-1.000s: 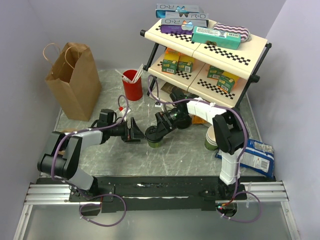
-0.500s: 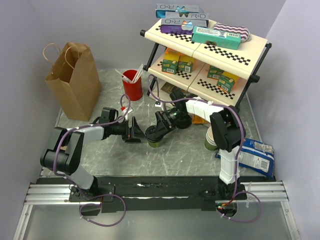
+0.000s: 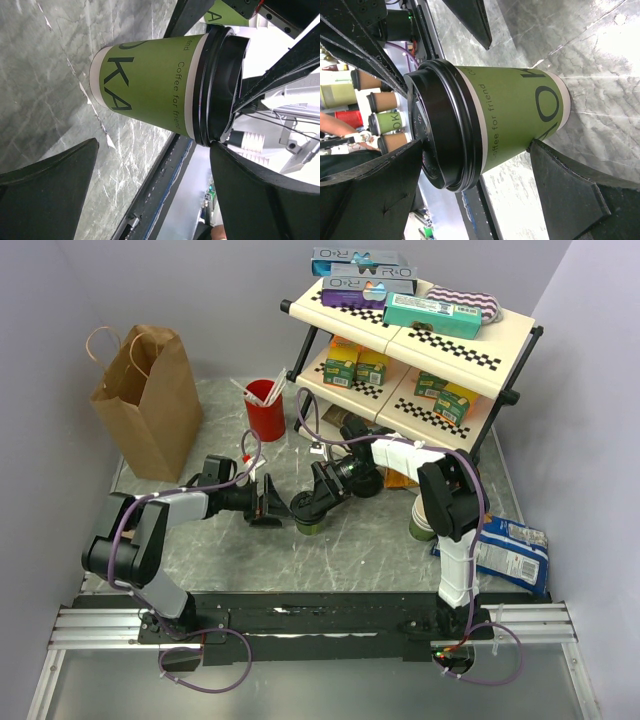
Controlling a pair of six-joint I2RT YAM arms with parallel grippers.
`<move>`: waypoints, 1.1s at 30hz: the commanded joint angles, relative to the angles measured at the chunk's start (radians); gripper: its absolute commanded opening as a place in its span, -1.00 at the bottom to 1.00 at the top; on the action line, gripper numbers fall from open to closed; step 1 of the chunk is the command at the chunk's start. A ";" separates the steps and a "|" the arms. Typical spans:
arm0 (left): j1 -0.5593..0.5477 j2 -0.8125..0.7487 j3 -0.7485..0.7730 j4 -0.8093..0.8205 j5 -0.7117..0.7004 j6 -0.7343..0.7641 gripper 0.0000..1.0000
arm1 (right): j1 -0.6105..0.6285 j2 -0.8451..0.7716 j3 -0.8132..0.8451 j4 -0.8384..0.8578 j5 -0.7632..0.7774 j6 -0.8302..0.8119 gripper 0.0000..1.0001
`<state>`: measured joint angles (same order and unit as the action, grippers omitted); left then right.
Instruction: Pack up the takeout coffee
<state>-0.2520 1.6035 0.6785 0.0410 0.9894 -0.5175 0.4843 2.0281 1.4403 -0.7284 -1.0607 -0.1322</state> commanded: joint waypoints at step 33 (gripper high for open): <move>0.072 -0.261 0.062 0.010 -0.190 0.166 0.99 | -0.046 -0.113 0.250 -0.256 0.212 -0.410 1.00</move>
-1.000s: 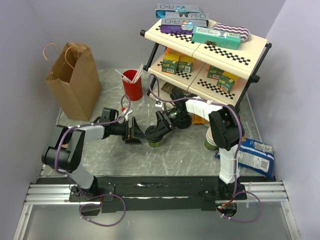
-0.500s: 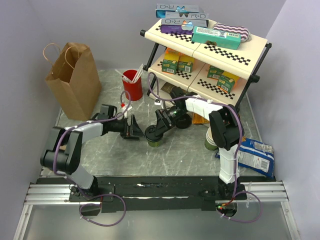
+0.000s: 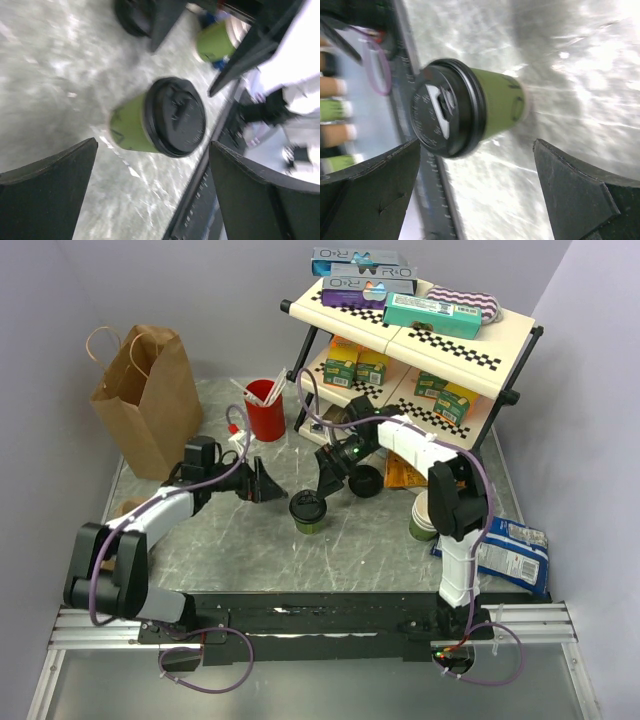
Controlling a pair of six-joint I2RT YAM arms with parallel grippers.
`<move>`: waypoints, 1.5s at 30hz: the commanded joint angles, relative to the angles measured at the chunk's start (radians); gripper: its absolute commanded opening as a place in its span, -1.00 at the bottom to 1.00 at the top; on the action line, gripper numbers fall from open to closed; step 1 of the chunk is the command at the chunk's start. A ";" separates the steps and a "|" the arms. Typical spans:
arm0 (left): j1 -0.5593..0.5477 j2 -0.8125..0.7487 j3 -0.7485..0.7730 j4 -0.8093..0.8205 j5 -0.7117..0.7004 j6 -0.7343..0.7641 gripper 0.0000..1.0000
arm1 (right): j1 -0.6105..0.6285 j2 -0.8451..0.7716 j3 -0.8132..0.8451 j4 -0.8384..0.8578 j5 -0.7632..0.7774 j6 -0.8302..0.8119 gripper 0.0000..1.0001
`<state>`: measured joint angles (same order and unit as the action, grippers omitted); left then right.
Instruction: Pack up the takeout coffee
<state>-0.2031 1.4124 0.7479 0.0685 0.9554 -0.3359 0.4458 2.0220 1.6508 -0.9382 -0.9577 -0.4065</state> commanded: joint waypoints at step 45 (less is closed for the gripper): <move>0.252 -0.004 0.125 -0.300 -0.268 0.029 0.99 | 0.286 -0.123 0.001 0.073 0.419 -0.608 0.81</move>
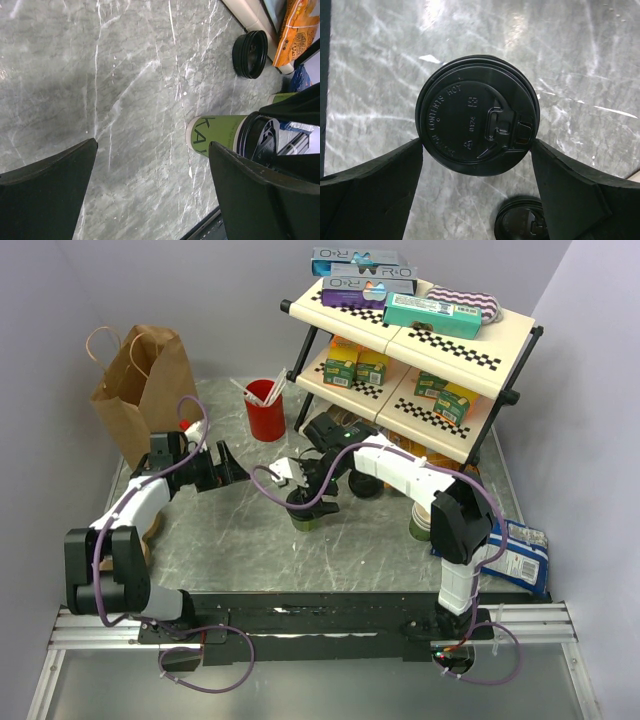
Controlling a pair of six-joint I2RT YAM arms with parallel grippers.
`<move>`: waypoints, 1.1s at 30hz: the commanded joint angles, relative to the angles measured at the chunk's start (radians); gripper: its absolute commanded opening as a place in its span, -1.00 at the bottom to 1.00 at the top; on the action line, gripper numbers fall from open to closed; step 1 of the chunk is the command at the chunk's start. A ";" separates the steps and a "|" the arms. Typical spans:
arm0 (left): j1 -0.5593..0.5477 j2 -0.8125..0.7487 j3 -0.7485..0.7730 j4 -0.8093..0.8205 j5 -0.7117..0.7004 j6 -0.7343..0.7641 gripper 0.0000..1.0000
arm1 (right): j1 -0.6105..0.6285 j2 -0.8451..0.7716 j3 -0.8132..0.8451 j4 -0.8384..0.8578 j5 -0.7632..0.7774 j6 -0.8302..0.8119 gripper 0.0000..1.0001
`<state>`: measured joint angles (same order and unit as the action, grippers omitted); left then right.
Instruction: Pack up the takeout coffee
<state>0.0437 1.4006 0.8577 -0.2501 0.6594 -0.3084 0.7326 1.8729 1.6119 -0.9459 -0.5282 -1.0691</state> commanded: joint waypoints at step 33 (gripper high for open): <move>0.005 0.037 0.047 -0.044 0.052 0.037 0.99 | -0.093 0.227 0.263 0.355 0.082 0.465 0.86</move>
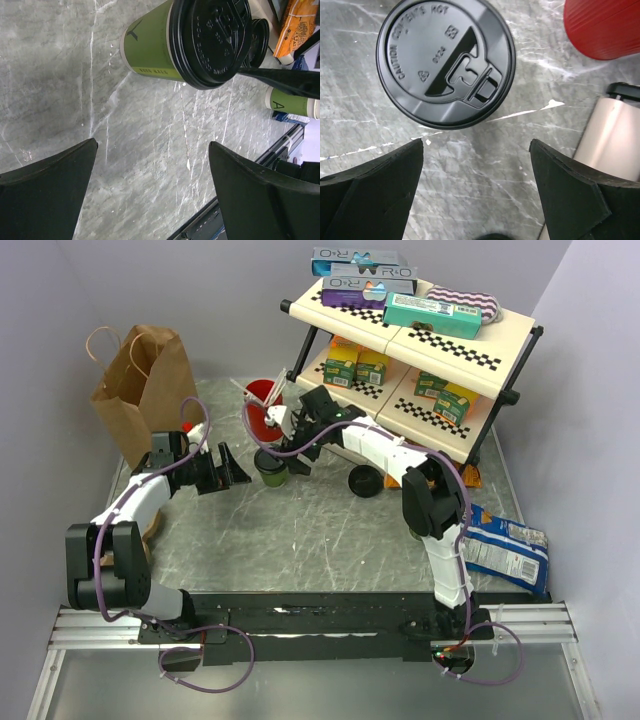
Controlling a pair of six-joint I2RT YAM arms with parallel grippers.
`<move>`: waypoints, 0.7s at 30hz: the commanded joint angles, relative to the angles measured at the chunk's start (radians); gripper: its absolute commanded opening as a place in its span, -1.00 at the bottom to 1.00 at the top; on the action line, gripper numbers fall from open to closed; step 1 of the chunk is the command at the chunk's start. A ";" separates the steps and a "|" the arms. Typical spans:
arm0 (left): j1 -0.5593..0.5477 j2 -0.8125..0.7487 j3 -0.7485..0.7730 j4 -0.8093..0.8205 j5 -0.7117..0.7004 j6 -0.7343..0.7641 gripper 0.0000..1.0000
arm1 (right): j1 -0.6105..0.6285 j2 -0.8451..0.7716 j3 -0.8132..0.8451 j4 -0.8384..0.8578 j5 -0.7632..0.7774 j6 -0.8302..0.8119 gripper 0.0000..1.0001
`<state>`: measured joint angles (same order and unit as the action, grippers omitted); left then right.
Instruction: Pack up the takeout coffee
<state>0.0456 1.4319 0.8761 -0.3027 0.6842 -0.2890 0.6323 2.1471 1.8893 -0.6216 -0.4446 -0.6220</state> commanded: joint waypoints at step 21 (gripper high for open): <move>0.002 -0.139 0.197 -0.177 0.152 0.276 0.99 | 0.007 -0.440 -0.355 0.034 0.014 0.074 1.00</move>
<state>0.0456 1.3617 0.9356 -0.3893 0.7639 -0.1684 0.6323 1.8721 1.5822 -0.6121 -0.4290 -0.5903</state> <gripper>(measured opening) 0.995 0.996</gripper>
